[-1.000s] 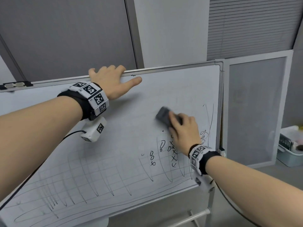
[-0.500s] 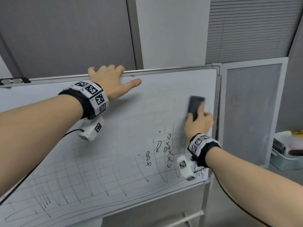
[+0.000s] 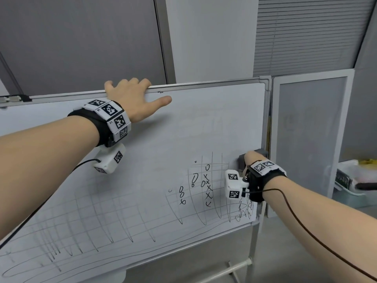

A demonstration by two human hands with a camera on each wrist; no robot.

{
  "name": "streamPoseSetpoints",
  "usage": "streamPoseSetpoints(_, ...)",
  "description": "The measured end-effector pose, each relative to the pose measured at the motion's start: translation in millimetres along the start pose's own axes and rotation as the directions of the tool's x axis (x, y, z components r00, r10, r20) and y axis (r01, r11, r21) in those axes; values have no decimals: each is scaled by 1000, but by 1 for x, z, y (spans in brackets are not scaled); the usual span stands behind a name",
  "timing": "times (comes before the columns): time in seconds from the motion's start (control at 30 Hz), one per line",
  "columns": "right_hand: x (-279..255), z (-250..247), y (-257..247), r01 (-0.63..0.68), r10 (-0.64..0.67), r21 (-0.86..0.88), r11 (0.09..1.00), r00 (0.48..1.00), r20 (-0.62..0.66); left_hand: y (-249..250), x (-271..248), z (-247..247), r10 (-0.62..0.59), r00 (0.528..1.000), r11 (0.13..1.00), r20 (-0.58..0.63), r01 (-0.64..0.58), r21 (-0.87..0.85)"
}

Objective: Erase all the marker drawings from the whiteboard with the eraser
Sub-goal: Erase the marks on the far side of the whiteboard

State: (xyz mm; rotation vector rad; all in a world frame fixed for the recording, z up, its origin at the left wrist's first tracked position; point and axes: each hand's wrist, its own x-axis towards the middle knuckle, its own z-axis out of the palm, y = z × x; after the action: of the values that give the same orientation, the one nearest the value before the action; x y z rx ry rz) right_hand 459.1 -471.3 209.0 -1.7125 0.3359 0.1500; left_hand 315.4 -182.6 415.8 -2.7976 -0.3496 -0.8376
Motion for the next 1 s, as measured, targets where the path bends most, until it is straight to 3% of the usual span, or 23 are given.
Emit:
streamPoseSetpoints(0.07,-18,7,-6,152,-163,-64,986,954,-253,3,0,0,3,1000,1000,1,-3,-1)
streamPoseSetpoints(0.1,-26,12,-9,301,-342,-170,938,878,-335,5,0,0,5,1000,1000,-1,-5,-2)
streamPoseSetpoints(0.17,-43,21,-15,634,-707,-315,707,653,-273,7,0,1,11,1000,1000,-8,-11,-6)
streamPoseSetpoints(0.2,-48,25,-14,716,-799,-356,600,563,-212,7,0,1,14,1000,1000,-14,-14,-5)
streamPoseSetpoints(0.23,-47,29,-8,742,-831,-381,551,526,-179,5,-1,1,15,1000,1000,-18,-15,-3)
streamPoseSetpoints(0.27,-46,31,-1,721,-812,-378,581,546,-207,4,-1,2,13,1000,1000,-20,-14,-3)
streamPoseSetpoints(0.33,-36,29,14,523,-598,-292,801,728,-335,3,-1,2,11,1000,1000,-26,-11,-8)
streamPoseSetpoints(0.37,-28,26,25,368,-439,-268,891,848,-297,4,0,1,10,999,1000,-31,-11,-7)
streamPoseSetpoints(0.4,-20,25,37,237,-298,-346,908,945,-135,4,0,0,6,1000,1000,-30,-6,-2)
streamPoseSetpoints(0.43,-18,23,48,138,-139,-445,885,990,29,4,-1,0,0,1000,1000,-22,0,2)
streamPoseSetpoints(0.5,-7,22,66,69,15,-676,734,993,118,5,-1,1,-1,1000,1000,-20,1,3)
streamPoseSetpoints(0.53,-11,25,66,52,15,-669,742,996,93,5,-2,1,1,1000,1000,-23,-1,4)
streamPoseSetpoints(0.57,-18,29,64,64,-52,-619,783,998,37,5,-2,2,3,1000,1000,-24,-3,3)
streamPoseSetpoints(0.63,-37,42,55,44,-92,-245,969,978,-187,6,-2,1,6,1000,1000,-26,-6,1)
streamPoseSetpoints(0.67,-49,51,54,89,-112,-85,992,939,-326,7,-2,1,5,1000,1000,-24,-5,0)
streamPoseSetpoints(0.7,-62,60,52,219,-222,-55,974,889,-401,7,-2,0,5,1000,1000,-21,-5,-2)
streamPoseSetpoints(0.73,-73,71,54,397,-420,-143,907,814,-401,7,-2,0,3,1000,1000,-19,-3,-6)
streamPoseSetpoints(0.77,-81,81,63,584,-647,-278,763,696,-313,6,-2,0,2,1000,1000,-17,-2,-7)
streamPoseSetpoints(0.83,-87,98,87,803,-915,-506,317,400,62,3,-2,1,2,1000,1000,-17,-2,-2)
streamPoseSetpoints(0.9,-89,105,108,847,-877,-506,-161,112,467,3,-2,2,8,1000,1000,-24,-8,1)
streamPoseSetpoints(0.93,-90,106,115,830,-814,-464,-309,21,580,3,-2,2,13,999,1000,-33,-13,1)
streamPoseSetpoints(0.97,-90,106,118,817,-777,-430,-384,-34,628,4,-2,1,13,999,1000,-37,-13,2)
streamPoseSetpoints(1.0,-87,103,118,823,-766,-412,-392,-44,641,5,-2,1,12,999,1000,-36,-12,2)
